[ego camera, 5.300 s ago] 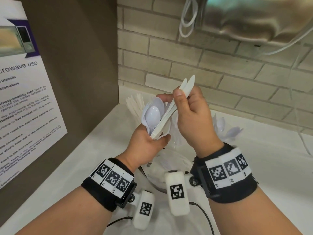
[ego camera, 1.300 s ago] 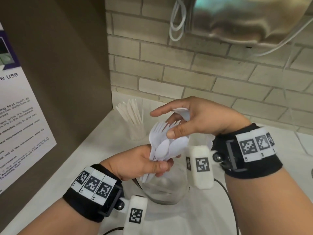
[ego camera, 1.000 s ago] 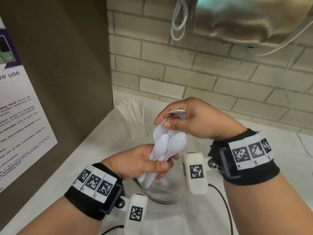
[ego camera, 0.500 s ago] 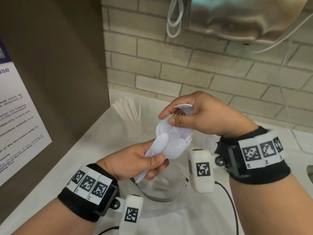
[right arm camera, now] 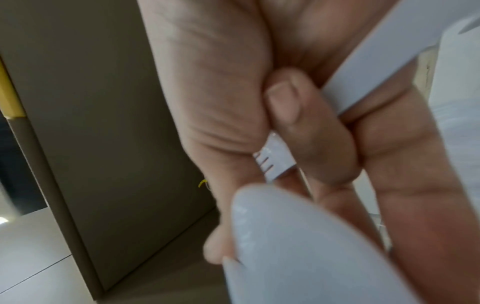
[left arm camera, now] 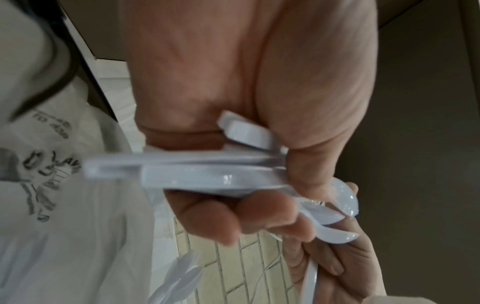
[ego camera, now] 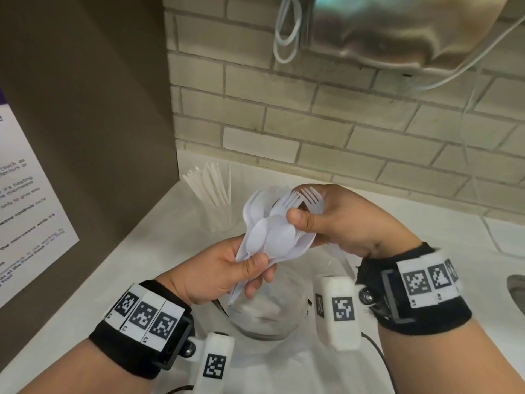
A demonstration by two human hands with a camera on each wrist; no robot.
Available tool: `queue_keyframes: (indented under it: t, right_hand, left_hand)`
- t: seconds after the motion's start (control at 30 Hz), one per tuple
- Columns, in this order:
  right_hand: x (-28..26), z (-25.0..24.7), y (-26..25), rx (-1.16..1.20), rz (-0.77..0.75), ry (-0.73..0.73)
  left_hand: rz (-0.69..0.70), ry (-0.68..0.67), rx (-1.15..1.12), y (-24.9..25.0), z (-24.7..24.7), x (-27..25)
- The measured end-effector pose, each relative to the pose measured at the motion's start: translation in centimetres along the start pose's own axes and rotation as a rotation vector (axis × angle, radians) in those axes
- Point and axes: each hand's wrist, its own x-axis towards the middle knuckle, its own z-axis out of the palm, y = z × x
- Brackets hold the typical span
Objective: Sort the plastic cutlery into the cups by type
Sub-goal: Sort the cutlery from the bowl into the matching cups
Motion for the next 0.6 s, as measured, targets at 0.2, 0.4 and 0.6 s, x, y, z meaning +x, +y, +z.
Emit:
queue_keyframes:
  t: [0.2, 0.4, 0.6]
  right_hand:
    - [0.5, -0.4, 1.6, 0.451, -0.124, 0.006]
    - [1.9, 2.2, 3.3, 0.568, -0.168, -0.241]
    - [2.2, 2.8, 3.5, 0.539, -0.096, -0.137]
  left_hand:
    - [-0.033, -0.108, -0.288, 0.1, 0.3, 0.3]
    - [-0.086, -0.251, -0.463, 0.2, 0.8, 0.5]
    - [-0.162, -0.347, -0.543, -0.1, 0.8, 0.2]
